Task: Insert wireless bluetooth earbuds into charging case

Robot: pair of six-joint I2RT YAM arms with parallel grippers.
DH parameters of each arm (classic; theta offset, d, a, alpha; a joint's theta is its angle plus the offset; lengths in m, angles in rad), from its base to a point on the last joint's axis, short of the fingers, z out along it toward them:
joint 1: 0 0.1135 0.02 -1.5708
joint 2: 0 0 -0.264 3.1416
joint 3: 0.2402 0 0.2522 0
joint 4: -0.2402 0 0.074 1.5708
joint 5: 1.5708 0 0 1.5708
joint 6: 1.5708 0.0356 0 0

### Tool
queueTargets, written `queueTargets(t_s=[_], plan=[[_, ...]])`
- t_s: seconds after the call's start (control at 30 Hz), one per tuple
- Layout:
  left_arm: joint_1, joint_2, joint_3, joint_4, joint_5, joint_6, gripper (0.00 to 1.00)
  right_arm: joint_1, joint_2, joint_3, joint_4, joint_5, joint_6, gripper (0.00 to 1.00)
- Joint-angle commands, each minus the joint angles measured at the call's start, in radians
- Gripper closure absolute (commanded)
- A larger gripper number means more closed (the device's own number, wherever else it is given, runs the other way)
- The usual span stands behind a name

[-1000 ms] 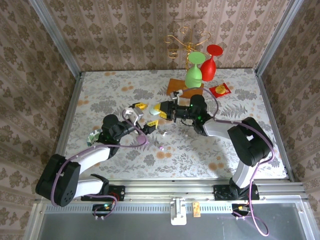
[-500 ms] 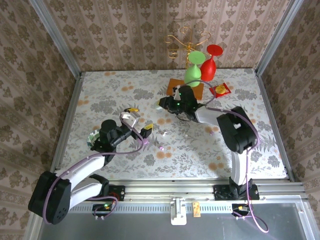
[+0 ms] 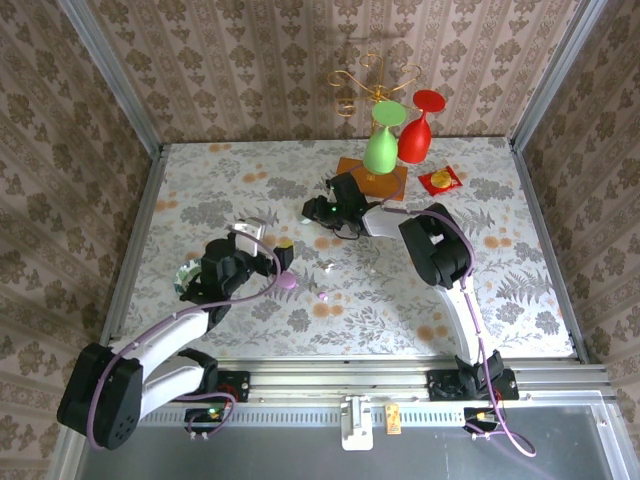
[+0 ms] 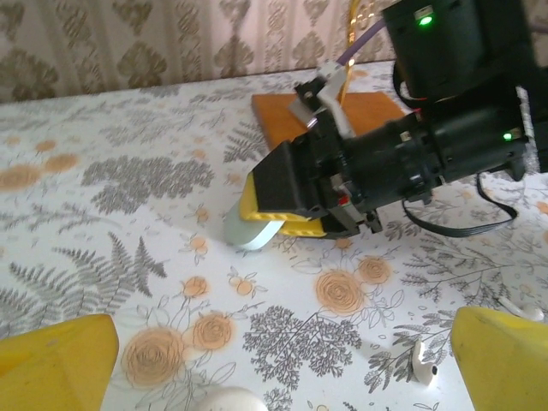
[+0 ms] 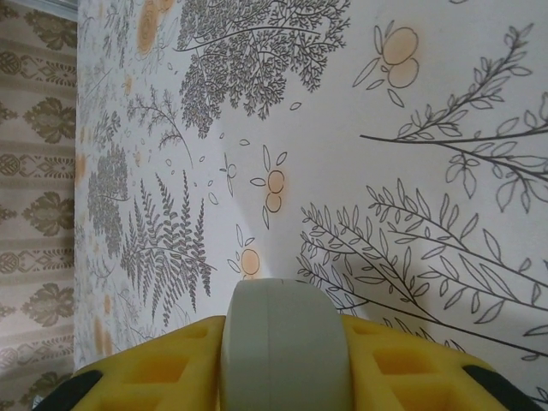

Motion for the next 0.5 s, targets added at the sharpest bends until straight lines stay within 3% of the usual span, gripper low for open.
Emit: queueTargets(t_s=[0.0,0.2,0.47], plan=[[0.006,-0.015,0.004,-0.039,-0.084,-0.089,0.0,-0.001,-0.02,0.013,-0.065,0.058,-0.055,0.6],[0.003,-0.059,0.02,-0.102,-0.13,-0.126,0.0,0.003,-0.074,-0.033,-0.081,0.082,-0.096,0.35],[-0.013,-0.09,0.023,-0.174,-0.21,-0.147,0.0,0.059,-0.23,-0.145,-0.173,0.172,-0.249,0.17]])
